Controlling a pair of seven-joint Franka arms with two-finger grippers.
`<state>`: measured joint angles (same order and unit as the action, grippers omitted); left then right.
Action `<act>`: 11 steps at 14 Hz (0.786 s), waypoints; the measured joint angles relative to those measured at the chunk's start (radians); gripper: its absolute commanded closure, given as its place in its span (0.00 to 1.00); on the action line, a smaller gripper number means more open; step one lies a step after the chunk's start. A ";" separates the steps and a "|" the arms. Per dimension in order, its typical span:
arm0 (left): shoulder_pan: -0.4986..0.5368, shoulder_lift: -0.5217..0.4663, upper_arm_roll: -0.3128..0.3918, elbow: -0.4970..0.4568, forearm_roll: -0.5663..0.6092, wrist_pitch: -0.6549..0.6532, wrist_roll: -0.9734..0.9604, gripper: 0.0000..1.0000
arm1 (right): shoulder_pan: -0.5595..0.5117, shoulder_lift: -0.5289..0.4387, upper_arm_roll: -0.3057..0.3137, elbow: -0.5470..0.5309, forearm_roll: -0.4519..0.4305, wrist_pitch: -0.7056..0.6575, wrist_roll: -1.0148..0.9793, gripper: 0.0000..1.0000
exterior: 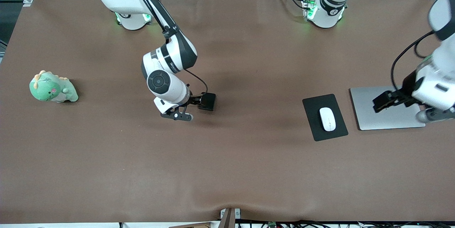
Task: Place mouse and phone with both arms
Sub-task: 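Grasp the black phone with the right gripper while the left gripper withdraws, then lift the phone with the right gripper and carry it toward the plush toy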
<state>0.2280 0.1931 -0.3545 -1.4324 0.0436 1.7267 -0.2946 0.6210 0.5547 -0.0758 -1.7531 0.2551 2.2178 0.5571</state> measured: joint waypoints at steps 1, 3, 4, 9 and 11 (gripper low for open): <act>0.028 -0.022 -0.001 0.000 -0.032 -0.027 0.023 0.00 | 0.005 0.011 0.000 0.000 0.000 0.015 0.001 0.00; 0.069 -0.055 0.000 0.001 -0.052 -0.067 0.094 0.00 | 0.013 0.031 0.000 0.000 0.002 0.049 0.001 0.00; 0.074 -0.071 0.002 0.002 -0.053 -0.077 0.122 0.00 | 0.019 0.042 0.000 0.000 0.011 0.070 0.002 0.00; -0.101 -0.168 0.139 -0.028 -0.054 -0.169 0.157 0.00 | 0.049 0.086 0.000 0.000 0.043 0.141 0.024 0.00; -0.187 -0.209 0.222 -0.069 -0.054 -0.172 0.160 0.00 | 0.064 0.094 0.001 0.000 0.043 0.148 0.047 0.00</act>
<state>0.0407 -0.0162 -0.1323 -1.5018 -0.0100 1.5546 -0.1348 0.6853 0.6489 -0.0752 -1.7530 0.2982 2.3656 0.6040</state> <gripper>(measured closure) 0.000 0.000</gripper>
